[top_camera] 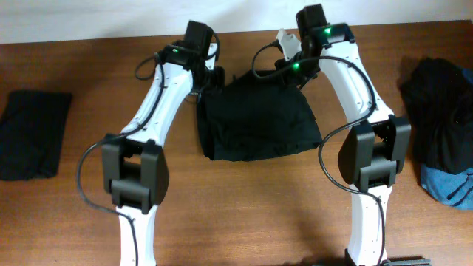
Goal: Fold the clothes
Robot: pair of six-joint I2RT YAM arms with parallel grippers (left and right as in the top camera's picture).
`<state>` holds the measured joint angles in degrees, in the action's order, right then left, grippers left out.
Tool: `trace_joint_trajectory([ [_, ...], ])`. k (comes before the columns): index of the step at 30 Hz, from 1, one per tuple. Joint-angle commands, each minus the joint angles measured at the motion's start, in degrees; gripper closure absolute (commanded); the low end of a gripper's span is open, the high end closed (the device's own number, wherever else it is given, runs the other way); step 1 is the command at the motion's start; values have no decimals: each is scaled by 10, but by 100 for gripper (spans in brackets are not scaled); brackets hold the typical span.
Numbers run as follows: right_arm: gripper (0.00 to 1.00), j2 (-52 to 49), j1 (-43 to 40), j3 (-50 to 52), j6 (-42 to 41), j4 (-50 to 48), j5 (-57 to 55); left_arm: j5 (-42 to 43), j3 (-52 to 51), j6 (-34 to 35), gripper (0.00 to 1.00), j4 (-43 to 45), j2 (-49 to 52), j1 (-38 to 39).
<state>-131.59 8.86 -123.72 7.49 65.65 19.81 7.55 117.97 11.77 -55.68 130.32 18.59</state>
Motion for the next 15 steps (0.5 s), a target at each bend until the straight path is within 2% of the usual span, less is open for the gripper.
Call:
trace_joint_trajectory([
  [1,96,-10,2,41,-3,-25,-10,33,3,6,100,5,38,2],
  [8,96,-10,1,162,-3,-141,-41,23,3,5,100,7,79,1],
  [15,96,-10,-7,215,-3,-179,-131,-72,2,-12,100,-27,100,-5],
])
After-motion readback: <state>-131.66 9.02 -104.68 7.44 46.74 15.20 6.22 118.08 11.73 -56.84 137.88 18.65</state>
